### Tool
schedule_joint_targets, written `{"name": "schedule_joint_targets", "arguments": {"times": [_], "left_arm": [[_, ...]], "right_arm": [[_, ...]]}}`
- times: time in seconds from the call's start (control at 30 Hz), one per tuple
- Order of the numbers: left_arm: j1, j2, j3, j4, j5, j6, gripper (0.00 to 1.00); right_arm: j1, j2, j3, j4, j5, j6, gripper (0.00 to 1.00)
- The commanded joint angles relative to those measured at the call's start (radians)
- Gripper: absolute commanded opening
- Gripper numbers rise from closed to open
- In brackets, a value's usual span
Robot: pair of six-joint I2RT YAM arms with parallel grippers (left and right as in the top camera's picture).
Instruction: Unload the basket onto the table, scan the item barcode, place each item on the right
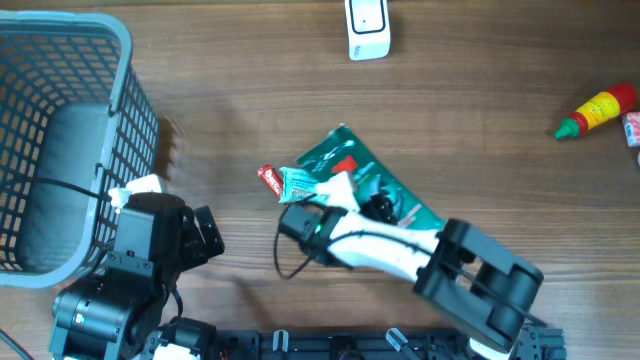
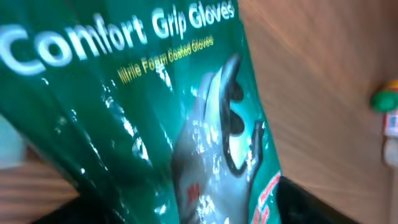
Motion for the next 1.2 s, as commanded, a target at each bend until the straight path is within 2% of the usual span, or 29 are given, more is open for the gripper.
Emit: {"name": "schedule_joint_targets", "arguments": {"times": [0.0,0.07,0.13,0.17,0.43,0.67,0.9,0.93,1.1,1.17], "left_arm": [[0.005,-0.002,0.001,-0.001,0.005,0.015,1.0],[0.005,-0.002,0.001,-0.001,0.005,0.015,1.0],[0.005,-0.002,0.001,-0.001,0.005,0.015,1.0],[0.005,-0.002,0.001,-0.001,0.005,0.015,1.0],[0.005,-0.002,0.001,-0.001,0.005,0.015,1.0],[0.005,-0.002,0.001,-0.001,0.005,0.015,1.0],[0.005,-0.002,0.001,-0.001,0.005,0.015,1.0],[0.005,-0.002,0.001,0.0,0.005,0.015,1.0],[0.005,-0.002,0.001,-0.001,0.005,0.015,1.0],[0.005,-0.002,0.001,-0.001,0.005,0.015,1.0]], "right_arm": [[-0.11,0.096,-0.069,-0.025,-0.242,-0.035,0.67],[-0.145,0.096,-0.069,-0.023,-0.265,-0.076,0.45],[-0.175,0.096,-0.069,-0.026,-0.273,-0.097,0.13],[-0.188,0.096,-0.069,-0.026,-0.278,-0.108,0.05],[-0.197,0.089,-0.003,-0.08,-0.327,-0.117,0.04],[-0.197,-0.053,0.21,-0.196,-0.561,-0.296,0.04],[-0.262,-0.318,0.291,-0.217,-1.014,-0.482,0.04],[-0.308,-0.375,0.291,-0.226,-1.149,-0.534,0.04],[-0.411,-0.424,0.287,-0.229,-1.549,-0.692,0.04],[-0.431,-0.414,0.276,-0.221,-1.629,-0.734,0.04]]}}
